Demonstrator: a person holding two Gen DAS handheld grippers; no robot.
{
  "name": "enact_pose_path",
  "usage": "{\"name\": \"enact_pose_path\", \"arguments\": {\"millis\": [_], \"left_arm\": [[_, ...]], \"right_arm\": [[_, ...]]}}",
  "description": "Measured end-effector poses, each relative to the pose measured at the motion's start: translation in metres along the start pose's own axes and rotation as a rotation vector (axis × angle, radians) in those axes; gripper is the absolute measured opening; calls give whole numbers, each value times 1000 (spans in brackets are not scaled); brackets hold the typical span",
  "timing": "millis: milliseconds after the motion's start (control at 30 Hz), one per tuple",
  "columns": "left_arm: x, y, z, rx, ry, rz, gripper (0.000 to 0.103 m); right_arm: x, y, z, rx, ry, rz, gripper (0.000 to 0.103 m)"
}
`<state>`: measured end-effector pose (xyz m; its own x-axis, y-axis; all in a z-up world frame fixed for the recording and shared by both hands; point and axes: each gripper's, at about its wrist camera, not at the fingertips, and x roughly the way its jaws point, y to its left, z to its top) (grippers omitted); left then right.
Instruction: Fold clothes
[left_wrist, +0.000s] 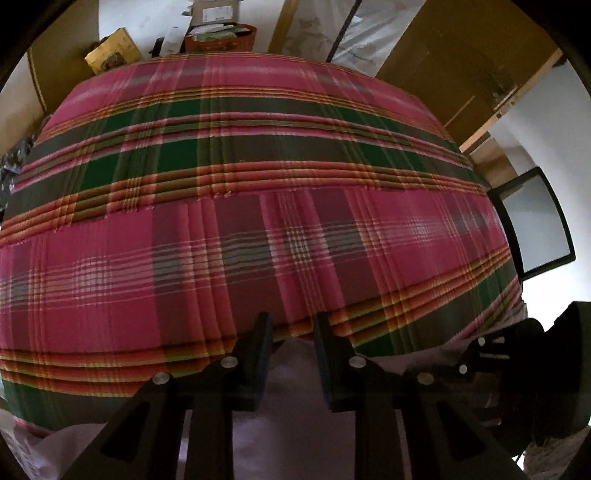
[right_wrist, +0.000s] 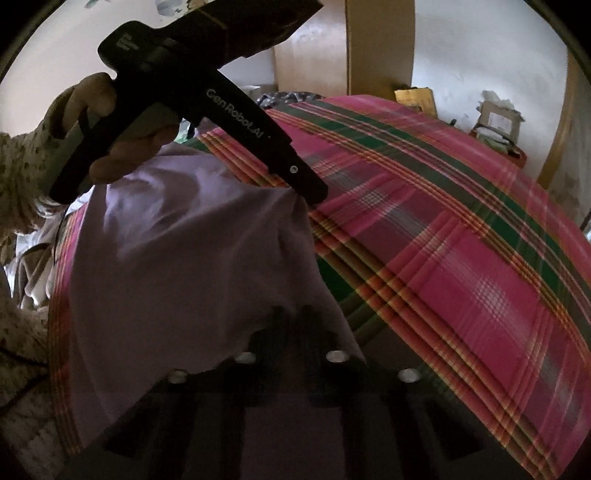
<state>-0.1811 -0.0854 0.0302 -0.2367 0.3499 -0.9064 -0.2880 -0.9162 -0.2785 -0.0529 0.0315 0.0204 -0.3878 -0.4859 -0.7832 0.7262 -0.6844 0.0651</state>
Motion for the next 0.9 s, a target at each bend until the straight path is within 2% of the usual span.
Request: {"name": "enact_pose_path", "arguments": {"millis": [200, 267, 367, 533, 567, 667, 767, 833, 900], "left_arm": [[-12, 5, -2, 11, -39, -9, 24], [-18, 3, -5, 25, -52, -15, 24], [-24, -1, -7, 40, -67, -33, 24], [-19, -8, -10, 63, -50, -38, 24], [-17, -8, -10, 64, -43, -37, 24], [-15, -8, -10, 63, -29, -33, 24], [-13, -7, -8, 46, -35, -20, 24], [-12, -8, -8, 38, -29, 13, 24], [-18, -7, -11, 29, -27, 9, 24]], "right_arm": [[-23, 3, 5, 30, -65, 58, 4], [-30, 3, 6, 54, -80, 118, 4], [-37, -3, 4, 150, -103, 257, 4], [-35, -40, -2, 365, -143, 372, 4], [-34, -46, -4, 401, -147, 360, 4], [-27, -54, -10, 435, -102, 236, 4], [-16, -56, -14, 459, -67, 222, 4], [-15, -54, -12, 447, -68, 196, 4], [-17, -51, -10, 433, -79, 181, 6]]}}
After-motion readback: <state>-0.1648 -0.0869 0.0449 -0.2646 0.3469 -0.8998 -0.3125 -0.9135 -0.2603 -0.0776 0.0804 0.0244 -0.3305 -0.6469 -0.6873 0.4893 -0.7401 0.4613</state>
